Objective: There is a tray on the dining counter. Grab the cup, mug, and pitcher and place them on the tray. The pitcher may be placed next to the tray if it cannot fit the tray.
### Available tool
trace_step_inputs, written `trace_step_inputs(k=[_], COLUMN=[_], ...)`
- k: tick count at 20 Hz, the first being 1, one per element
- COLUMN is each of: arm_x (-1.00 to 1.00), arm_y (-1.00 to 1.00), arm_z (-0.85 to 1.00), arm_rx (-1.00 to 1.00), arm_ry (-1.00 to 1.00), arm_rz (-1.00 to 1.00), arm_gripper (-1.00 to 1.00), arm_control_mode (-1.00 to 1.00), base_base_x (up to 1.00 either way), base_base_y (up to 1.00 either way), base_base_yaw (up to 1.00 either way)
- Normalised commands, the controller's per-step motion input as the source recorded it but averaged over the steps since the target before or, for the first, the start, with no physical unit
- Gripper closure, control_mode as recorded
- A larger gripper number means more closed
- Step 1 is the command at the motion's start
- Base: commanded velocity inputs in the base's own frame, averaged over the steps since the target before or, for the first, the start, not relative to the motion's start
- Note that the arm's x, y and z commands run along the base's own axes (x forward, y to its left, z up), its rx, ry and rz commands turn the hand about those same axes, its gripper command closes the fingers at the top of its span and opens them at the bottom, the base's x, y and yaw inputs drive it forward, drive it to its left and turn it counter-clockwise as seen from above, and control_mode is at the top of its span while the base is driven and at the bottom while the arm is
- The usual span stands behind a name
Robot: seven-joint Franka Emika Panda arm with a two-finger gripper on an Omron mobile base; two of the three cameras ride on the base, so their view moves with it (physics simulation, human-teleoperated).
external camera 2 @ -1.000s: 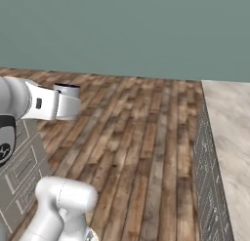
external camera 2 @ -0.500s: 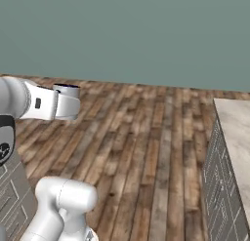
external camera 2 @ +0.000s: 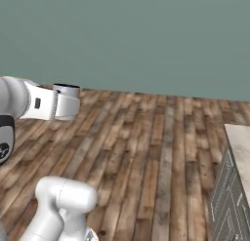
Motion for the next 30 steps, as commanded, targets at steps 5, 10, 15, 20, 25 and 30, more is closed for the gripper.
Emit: trace_step_inputs(k=[5,10,15,20,25,30], arm_x=[0.00,0.00,0.00,0.00,0.00,0.00], arm_y=[0.00,0.00,0.00,0.00,0.00,0.00], arm_z=[0.00,0.00,0.00,0.00,0.00,0.00], arm_rx=[0.00,0.00,0.00,0.00,0.00,0.00], arm_ry=[0.00,0.00,0.00,0.00,0.00,0.00], arm_rz=[0.00,0.00,0.00,0.00,0.00,0.00], arm_gripper=[1.00,1.00,1.00,1.00,1.00,1.00], arm_control_mode=[1.00,1.00,1.00,1.00,1.00,1.00], base_base_x=[1.00,1.00,1.00,1.00,1.00,1.00], base_base_y=[0.01,0.00,0.04,0.14,0.04,0.00], base_base_yaw=[0.00,0.01,0.12,0.49,0.64,0.72])
